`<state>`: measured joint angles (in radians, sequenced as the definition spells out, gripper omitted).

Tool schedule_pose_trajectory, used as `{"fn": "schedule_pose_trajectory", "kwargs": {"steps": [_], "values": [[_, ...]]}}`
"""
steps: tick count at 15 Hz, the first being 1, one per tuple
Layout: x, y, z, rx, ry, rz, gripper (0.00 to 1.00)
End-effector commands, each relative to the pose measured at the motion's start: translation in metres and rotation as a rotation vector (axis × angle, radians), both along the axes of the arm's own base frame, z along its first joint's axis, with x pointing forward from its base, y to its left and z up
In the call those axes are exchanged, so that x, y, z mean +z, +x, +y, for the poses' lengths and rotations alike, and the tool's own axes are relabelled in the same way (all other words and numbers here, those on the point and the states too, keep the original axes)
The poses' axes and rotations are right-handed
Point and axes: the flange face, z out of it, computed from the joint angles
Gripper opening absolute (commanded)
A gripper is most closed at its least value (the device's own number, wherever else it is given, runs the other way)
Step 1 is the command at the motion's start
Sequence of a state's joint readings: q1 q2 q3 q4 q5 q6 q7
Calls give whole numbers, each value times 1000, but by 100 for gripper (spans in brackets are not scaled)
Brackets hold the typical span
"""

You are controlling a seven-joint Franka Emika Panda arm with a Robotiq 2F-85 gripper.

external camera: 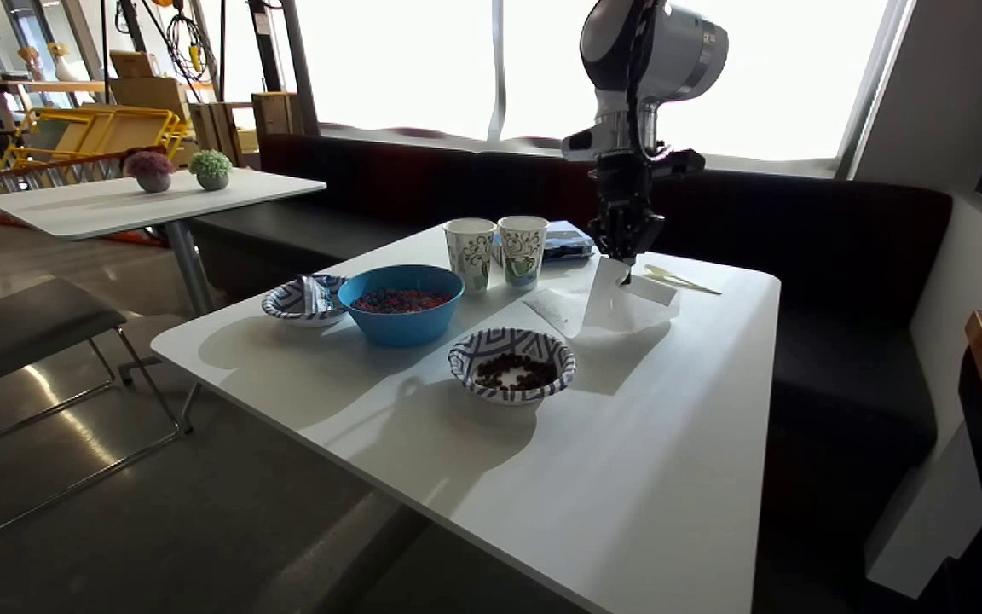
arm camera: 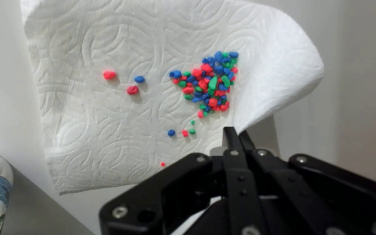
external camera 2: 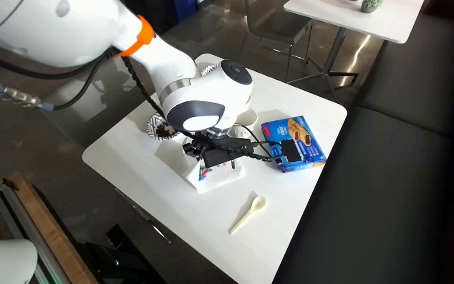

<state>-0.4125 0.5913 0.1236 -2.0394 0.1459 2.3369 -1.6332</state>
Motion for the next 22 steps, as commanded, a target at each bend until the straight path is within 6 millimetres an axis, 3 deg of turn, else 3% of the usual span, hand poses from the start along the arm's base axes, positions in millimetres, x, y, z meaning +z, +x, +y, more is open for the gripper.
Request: {"fn": "schedule_pose_trajectory", "kwargs": {"steps": [1, 10, 22], "values": [[-16, 15, -7, 52, 7, 31, 0], [-24, 40, -30, 98, -5, -21, 0], [-39, 54, -35, 184, -12, -82, 0]]}}
